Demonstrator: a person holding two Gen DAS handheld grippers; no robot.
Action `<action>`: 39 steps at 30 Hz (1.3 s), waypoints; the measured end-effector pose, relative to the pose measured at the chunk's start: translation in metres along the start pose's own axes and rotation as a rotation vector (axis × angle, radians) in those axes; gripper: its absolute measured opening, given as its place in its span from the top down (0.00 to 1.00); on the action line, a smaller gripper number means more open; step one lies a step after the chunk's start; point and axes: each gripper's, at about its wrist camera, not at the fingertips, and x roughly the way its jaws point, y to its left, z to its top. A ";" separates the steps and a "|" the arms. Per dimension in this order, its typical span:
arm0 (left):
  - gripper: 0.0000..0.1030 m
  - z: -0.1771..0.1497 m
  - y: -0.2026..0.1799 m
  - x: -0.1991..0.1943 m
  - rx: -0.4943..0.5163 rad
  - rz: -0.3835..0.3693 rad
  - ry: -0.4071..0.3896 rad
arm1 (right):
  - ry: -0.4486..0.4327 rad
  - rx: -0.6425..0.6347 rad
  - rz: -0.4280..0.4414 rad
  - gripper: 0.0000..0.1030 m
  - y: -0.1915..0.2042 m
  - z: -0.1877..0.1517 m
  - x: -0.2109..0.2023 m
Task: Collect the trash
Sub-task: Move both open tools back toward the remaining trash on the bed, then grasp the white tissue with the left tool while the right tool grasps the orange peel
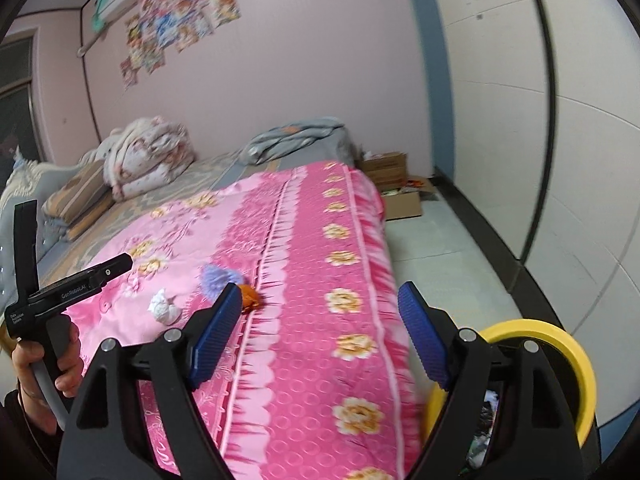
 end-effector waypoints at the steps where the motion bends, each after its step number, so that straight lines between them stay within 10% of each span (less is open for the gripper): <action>1: 0.14 -0.001 0.009 0.004 -0.012 0.012 0.009 | 0.011 -0.009 0.006 0.26 0.006 0.001 0.009; 39: 0.24 -0.052 0.086 0.135 -0.161 -0.002 0.199 | 0.342 -0.090 0.167 0.23 0.092 -0.033 0.265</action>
